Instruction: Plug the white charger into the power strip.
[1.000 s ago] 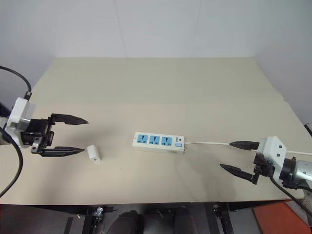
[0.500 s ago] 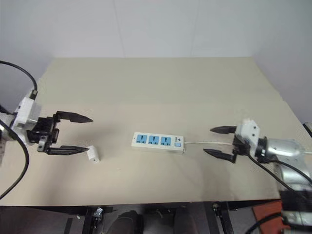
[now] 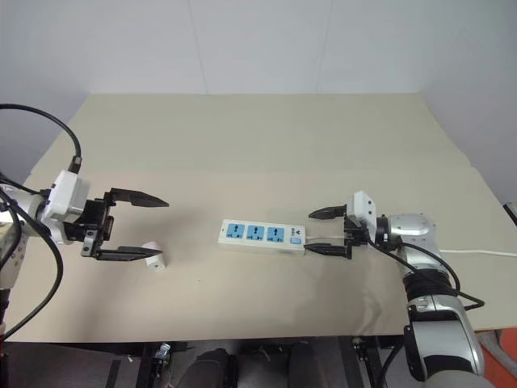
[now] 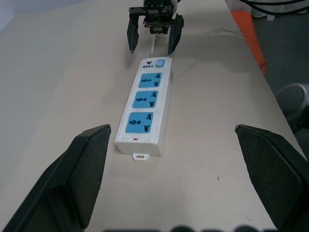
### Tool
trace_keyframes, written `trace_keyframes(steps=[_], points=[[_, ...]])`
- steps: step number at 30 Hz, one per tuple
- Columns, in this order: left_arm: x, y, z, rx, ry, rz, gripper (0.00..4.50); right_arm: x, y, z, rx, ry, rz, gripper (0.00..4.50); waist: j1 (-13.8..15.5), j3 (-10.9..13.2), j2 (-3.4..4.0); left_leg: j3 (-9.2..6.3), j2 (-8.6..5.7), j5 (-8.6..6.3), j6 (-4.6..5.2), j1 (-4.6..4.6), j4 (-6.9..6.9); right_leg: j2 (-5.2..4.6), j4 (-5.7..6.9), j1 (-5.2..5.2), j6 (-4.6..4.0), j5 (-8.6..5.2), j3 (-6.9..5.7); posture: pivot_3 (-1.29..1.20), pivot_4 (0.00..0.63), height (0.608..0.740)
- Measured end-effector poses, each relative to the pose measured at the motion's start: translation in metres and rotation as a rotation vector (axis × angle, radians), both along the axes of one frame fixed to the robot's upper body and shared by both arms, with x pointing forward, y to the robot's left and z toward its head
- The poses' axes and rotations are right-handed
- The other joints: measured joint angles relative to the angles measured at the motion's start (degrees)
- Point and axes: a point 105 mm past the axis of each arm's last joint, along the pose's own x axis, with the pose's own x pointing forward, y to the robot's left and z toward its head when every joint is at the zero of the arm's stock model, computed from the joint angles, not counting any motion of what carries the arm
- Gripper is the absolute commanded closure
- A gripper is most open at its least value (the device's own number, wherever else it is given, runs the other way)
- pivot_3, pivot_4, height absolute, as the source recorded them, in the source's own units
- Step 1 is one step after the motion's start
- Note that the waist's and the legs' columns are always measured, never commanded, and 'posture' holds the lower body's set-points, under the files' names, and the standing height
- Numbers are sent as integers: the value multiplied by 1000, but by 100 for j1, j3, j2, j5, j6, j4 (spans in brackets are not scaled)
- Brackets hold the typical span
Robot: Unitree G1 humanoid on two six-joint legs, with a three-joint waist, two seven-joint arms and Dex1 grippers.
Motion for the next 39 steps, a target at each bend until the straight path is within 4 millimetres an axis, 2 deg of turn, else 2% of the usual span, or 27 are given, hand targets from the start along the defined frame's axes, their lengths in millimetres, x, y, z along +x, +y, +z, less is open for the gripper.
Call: trace_keyframes(steps=[9, 17, 39], points=[[-3, -3, -4, -3, -1, 8, 0, 2, 20, -12, 36, 1, 12, 44, -72, 0, 1, -1, 0, 0, 0, 0, 0, 0, 3, -2, 0, 0, 1, 0, 150, 740], [-5, -8, -4, -11, -12, -3, 0, 3, 29, -16, 65, 12, 6, 44, -75, 1, 1, -1, 0, 0, -1, 1, -1, 0, 3, -2, 0, 0, 1, 0, 150, 740], [-2, -11, -8, -37, -8, 10, 0, 2, 31, -28, 86, 55, -20, 44, -78, 1, 2, -1, 0, 0, -1, 2, -2, 0, 3, -2, 0, 0, 3, 0, 150, 740]])
